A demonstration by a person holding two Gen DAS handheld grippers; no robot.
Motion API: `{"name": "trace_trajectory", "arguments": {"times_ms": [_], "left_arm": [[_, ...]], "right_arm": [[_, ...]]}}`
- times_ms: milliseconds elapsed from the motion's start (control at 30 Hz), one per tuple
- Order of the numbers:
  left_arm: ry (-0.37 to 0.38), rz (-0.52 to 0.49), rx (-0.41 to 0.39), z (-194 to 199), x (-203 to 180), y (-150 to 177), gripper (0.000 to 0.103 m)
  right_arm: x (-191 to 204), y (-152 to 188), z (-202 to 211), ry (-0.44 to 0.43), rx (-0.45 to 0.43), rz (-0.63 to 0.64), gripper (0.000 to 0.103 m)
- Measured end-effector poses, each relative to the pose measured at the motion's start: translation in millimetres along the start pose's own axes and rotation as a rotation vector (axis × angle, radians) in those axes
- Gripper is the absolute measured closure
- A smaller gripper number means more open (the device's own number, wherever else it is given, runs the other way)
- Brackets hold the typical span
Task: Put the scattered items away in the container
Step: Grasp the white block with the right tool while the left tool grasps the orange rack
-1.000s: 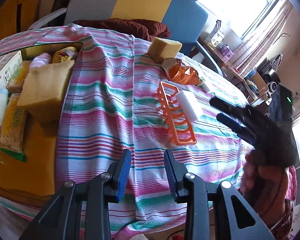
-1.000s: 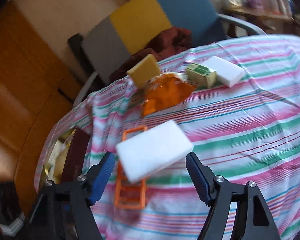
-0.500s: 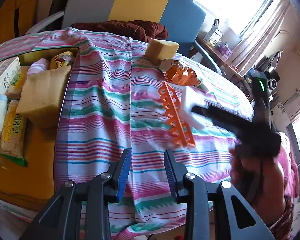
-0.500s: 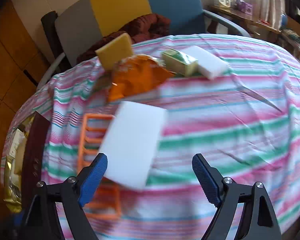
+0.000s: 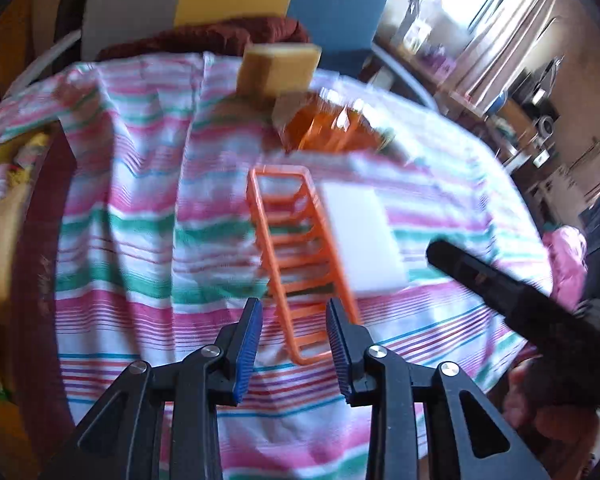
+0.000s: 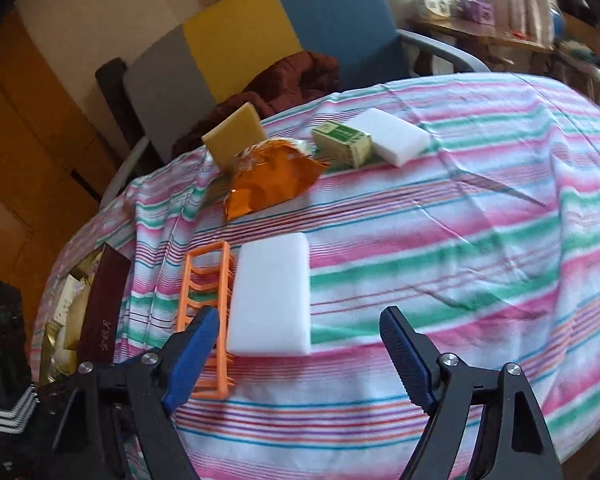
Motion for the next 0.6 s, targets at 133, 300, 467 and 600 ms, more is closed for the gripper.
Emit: {"name": "trace_trajectory", "arguments": {"times_ms": [133,300,467,600], "left_arm": [[0.011,0.009,0.035,-12,12,5,0.085],[-0.041,-0.017,0.018,2,23,12,0.096],[-0.117,-0.01,-0.052,34,40,28,0.096],[-0.073,0.014,-0.08,45,46,34,0.076]], "right_arm": [[-3,1,-13,-0.005,0.01,-0.023,0.021],[6,7,-33,0.007,0.057,-0.002,0.029],[23,10,-51,0.038,0.093,0.063,0.03],[40,10,-65,0.119,0.089,0.154,0.031]]}}
Point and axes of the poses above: each gripper's, at about its wrist camera, not at the fingertips, and z roughly against the way its jaws point, x to its left, y to its underside, the point moved 2 cm from there along -z, roughly the way its jaws point, and after that the axes turned 11 degrees about x, right-handed, at the moved point
